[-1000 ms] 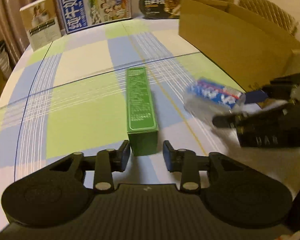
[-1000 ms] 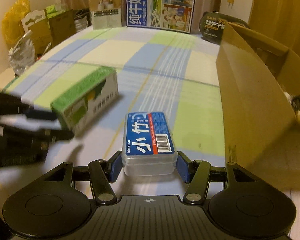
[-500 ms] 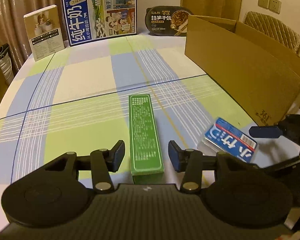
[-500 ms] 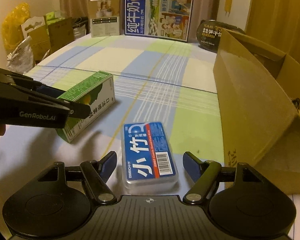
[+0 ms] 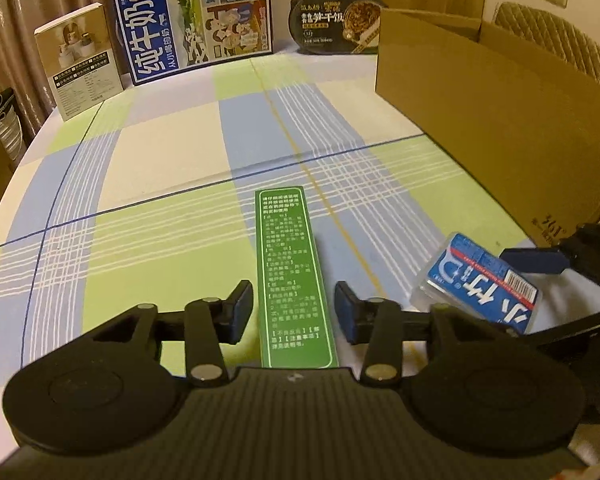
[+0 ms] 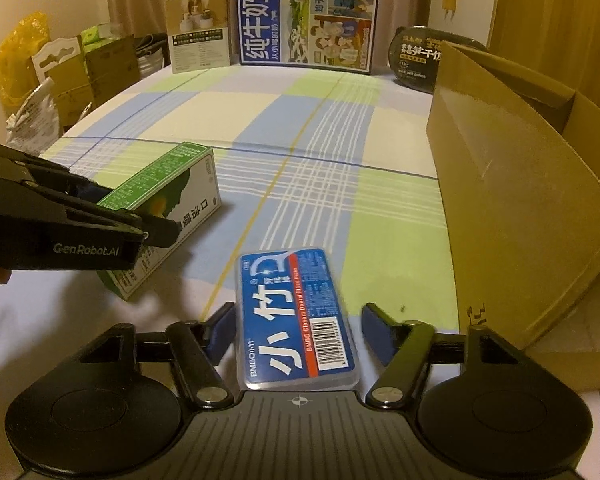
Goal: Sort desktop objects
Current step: 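Lift the green box and toothpick box with both grippers, then carry the green box and toothpick box with both grippers over the cardboard box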
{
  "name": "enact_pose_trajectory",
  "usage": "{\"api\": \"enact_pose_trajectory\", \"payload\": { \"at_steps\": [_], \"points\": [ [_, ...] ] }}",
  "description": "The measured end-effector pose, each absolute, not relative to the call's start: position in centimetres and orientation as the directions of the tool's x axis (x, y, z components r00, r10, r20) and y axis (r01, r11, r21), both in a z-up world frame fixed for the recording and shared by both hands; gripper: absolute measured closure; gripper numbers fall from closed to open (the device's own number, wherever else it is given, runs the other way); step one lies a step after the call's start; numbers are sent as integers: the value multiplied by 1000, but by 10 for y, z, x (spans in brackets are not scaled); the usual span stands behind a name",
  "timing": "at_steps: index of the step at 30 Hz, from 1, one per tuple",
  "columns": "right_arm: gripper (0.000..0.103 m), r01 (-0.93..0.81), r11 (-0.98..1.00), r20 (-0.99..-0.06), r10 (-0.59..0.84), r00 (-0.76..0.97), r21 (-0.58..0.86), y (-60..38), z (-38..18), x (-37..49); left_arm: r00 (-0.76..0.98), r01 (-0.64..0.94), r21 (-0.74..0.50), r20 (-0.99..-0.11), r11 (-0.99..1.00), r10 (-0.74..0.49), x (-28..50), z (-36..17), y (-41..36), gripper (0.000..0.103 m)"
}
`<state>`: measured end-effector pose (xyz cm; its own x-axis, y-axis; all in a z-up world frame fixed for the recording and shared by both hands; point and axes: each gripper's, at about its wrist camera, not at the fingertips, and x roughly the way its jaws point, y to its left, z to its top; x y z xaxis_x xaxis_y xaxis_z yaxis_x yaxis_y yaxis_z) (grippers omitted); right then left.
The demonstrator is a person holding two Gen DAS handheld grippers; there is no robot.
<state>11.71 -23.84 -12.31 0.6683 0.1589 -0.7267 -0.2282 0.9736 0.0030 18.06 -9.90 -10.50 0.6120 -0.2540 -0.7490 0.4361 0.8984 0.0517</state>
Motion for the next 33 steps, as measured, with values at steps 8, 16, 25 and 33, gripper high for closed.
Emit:
{"api": "enact_pose_trajectory", "payload": {
  "at_steps": [8,16,25,33],
  "points": [
    [49,-230,973,-730,160,665,4,-236,-121,117,586,444,37,-768,895,-259,178,-106,-96,77],
    [50,-204,979,-683,153,714,6,-238,-109,115,592,436,-10,-750,900,-295,173,-96,-88,78],
    [50,-215,977,-705,160,691,11,-236,-114,120,579,430,-31,-758,902,-302,174,-96,-85,78],
    [50,-219,976,-717,163,678,14,-236,-117,123,572,425,-19,-770,905,-284,182,-103,-92,77]
  ]
}}
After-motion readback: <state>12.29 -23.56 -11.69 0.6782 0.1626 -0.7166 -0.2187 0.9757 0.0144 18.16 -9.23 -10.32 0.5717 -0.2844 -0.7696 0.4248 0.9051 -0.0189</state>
